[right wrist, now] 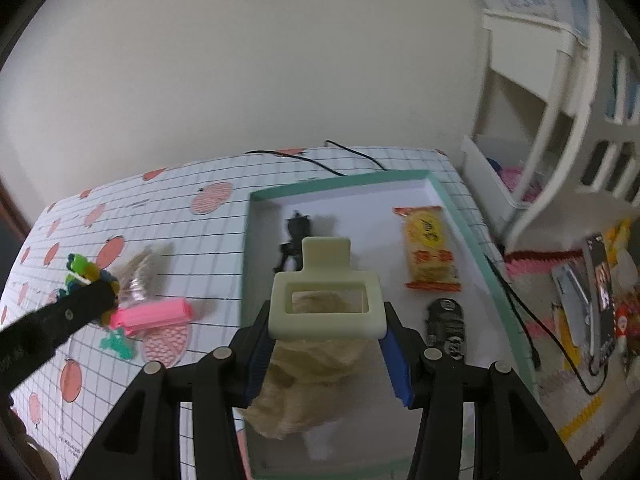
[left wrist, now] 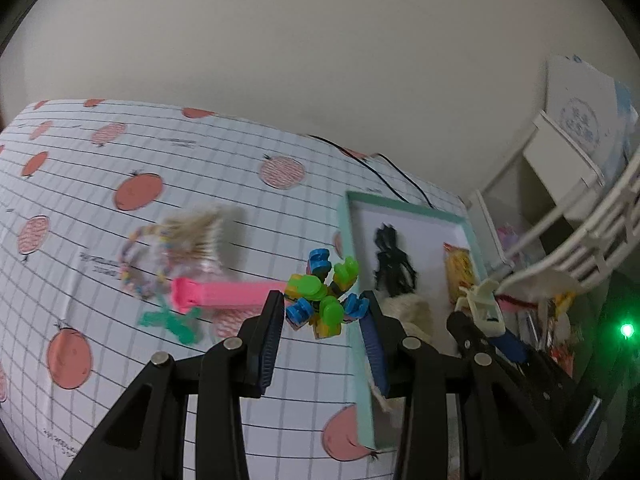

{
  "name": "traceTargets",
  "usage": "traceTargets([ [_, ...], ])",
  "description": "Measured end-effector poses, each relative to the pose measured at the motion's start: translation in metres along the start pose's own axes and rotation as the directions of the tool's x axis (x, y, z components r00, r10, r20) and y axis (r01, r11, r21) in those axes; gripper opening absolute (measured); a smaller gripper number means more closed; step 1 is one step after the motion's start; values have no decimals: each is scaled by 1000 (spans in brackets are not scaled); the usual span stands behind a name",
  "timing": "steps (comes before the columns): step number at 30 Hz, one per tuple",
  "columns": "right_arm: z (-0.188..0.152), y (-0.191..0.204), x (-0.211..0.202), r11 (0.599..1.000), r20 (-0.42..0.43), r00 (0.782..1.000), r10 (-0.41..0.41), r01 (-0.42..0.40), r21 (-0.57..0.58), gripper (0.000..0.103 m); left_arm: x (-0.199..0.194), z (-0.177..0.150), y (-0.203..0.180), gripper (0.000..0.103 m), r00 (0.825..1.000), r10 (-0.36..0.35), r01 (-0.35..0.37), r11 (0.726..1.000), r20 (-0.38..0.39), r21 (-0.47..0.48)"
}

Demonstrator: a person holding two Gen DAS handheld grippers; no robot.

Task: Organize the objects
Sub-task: 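Carry the beaded toy and claw clip over the teal box with both tools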

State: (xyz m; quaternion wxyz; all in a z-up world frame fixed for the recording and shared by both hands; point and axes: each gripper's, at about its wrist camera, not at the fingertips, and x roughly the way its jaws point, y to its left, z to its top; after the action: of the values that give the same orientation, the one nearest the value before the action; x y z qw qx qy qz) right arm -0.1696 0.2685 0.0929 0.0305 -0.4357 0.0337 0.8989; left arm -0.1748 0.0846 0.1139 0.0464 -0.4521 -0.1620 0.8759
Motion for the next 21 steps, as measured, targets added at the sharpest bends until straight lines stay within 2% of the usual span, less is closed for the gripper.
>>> traceTargets([
  [8,1,-25,3,999,-19,999,-48,49,15,53,14,-9,-24,40,996,-50,55,996,-69,73],
  [13,-1,-36,6,996,-43,996,-78,79,33,53,25,-19,-42,40,985,-95,112,988,-144,110],
  [21,-3,-57,9,991,-66,993,-93,99,91,53,42,-36,-62,40,965,-75,130,970,-251,207],
])
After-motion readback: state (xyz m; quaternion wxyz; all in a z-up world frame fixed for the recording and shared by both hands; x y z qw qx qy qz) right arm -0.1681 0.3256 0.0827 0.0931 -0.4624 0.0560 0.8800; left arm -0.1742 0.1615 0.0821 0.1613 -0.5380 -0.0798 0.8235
